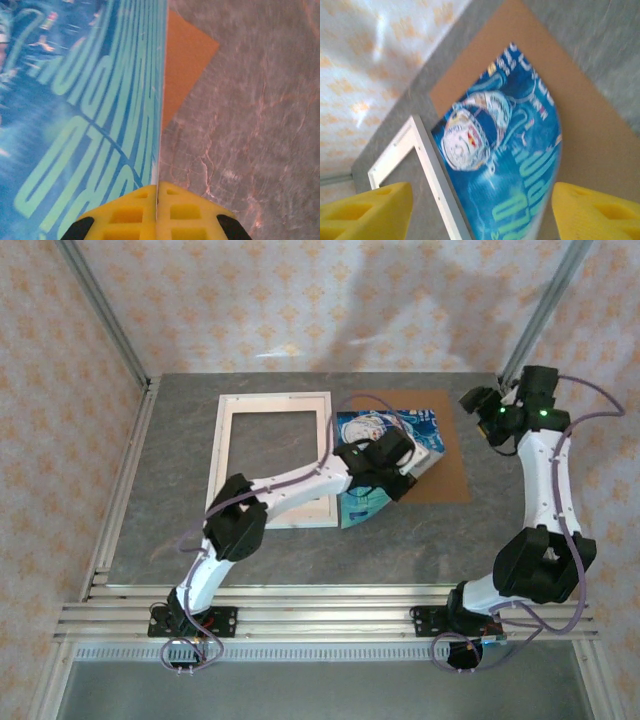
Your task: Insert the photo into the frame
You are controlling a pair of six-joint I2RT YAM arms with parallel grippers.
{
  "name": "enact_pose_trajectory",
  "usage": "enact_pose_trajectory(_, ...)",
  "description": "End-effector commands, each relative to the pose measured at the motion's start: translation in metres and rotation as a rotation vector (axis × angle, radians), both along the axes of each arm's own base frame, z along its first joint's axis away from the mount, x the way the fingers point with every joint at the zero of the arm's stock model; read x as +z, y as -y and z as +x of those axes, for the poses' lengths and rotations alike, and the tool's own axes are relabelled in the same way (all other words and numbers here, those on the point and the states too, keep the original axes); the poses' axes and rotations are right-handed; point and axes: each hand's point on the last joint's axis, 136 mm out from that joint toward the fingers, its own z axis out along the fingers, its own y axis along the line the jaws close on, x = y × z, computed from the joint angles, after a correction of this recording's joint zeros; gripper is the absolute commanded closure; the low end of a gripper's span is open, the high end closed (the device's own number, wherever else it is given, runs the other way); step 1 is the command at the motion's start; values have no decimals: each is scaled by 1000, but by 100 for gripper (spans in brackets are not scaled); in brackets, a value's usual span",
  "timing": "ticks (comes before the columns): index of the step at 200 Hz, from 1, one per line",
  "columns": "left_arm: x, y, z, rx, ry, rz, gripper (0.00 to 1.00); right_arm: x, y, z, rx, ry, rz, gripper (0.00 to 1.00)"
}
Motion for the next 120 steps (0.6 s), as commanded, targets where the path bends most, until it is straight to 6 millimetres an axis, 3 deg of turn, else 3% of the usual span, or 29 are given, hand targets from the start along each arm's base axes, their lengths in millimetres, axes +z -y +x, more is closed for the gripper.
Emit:
enact_pose_trajectory(1, 103, -31, 42, 206, 43, -304, 100, 13, -1, -7, -8, 13, 12, 25)
enact_pose_trajectory(17, 128, -55, 67, 336, 24, -452, 100, 12, -16, -4, 29, 42, 95, 25)
enact_pose_trajectory(19, 141, -62, 67, 351, 32, -486, 100, 11, -18, -4, 33, 43, 103, 25)
enact_pose_trajectory(24, 152, -72, 74, 393, 32, -542, 100, 8, -23, -3, 44, 42, 120, 25)
enact_pose_trajectory(50, 168, -132, 102, 628, 4, -791, 100, -19, -62, -3, 133, -3, 145, 25)
enact_pose_trajectory(65, 162, -168, 107, 748, 16, -865, 100, -37, -90, -1, 175, -27, 174, 25)
enact_pose_trajectory(84, 133, -212, 102, 920, 21, -899, 100, -59, -123, 0, 218, -37, 180, 25)
enact_pose_trajectory(120, 93, -275, 72, 1159, 33, -904, 100, -95, -178, 1, 263, -52, 226, 25)
